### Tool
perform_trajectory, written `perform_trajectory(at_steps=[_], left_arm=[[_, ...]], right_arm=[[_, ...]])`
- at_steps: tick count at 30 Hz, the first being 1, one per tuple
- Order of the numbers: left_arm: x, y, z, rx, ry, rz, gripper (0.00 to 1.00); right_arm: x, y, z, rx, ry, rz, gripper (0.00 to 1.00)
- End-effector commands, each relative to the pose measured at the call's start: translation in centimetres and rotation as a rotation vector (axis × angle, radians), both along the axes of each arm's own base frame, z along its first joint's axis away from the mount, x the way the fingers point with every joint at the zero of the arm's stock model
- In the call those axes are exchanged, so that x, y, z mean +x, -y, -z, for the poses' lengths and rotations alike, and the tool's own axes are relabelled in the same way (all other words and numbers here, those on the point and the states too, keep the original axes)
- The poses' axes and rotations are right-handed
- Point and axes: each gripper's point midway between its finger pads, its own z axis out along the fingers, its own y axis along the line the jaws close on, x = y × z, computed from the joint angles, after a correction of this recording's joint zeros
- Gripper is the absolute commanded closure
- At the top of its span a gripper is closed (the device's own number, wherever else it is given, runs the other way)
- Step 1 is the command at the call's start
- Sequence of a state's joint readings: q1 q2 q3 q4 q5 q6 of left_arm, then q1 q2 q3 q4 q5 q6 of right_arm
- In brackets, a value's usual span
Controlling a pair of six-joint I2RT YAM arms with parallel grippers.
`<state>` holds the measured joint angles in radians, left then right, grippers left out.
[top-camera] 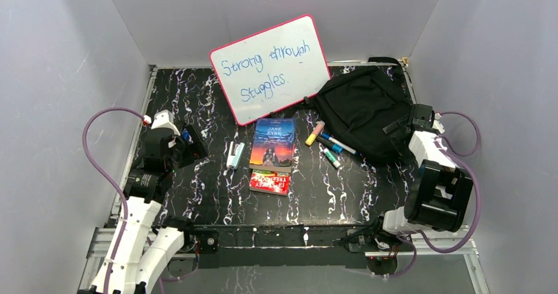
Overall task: Pack the student bag
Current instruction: Pick up the student bag at the center of the board.
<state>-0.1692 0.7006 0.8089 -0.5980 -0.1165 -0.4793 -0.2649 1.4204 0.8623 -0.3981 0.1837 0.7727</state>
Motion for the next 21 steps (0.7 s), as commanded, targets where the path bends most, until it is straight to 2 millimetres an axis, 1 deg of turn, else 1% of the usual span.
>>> perform_trajectory(at_steps=[1,5,10,11,12,13,14,15,16,17,19,21], left_arm=[[0.2,-0.2,-0.6,0.005,0.033,0.0,0.15],[0.1,-0.2,-0.7,0.006,0.037,-0.002,0.15],[0.1,-0.2,-0.6,0.006,0.034,-0.002,0.15],[0.1,-0.2,-0.6,0.007,0.032,-0.002,0.15],[0.1,-0.2,-0.6,0.007,0.032,-0.003,0.15],[0.1,-0.2,-0.6,0.007,0.031,-0.003,0.15],[0.2,-0.2,-0.6,0.007,0.032,-0.003,0.15],[0.1,-0.2,-0.6,0.007,0.031,-0.002,0.15],[0.2,-0.2,-0.6,0.007,0.031,-0.003,0.15],[0.2,-0.2,-0.6,0.007,0.031,-0.002,0.15],[0.1,-0.2,-0.5,0.007,0.029,-0.002,0.15],[0.2,-0.2,-0.5,0.007,0.026,-0.001,0.15]], right_arm=[[1.7,0.7,0.5,-0.001,0.071,0.032,0.01],[1.8,0.7,1.9,0.016,0.041,0.016,0.01],[1.0,0.9,3.2,0.023,-0.012,0.017,0.01],[0.8,0.9,3.5,0.024,-0.022,0.016,0.02],[0.6,0.9,3.7,0.025,-0.029,0.015,0.05],[0.5,0.9,3.9,0.026,-0.035,0.014,0.12],[0.4,0.9,3.9,0.027,-0.036,0.012,0.25],[0.4,0.9,3.9,0.027,-0.037,0.011,0.33],[0.3,1.0,3.9,0.023,-0.034,0.009,0.39],[0.4,1.1,3.6,0.018,-0.027,0.005,0.48],[0.7,1.3,2.8,0.001,-0.001,-0.004,0.64],[1.3,1.5,1.3,-0.02,0.035,-0.013,0.8]])
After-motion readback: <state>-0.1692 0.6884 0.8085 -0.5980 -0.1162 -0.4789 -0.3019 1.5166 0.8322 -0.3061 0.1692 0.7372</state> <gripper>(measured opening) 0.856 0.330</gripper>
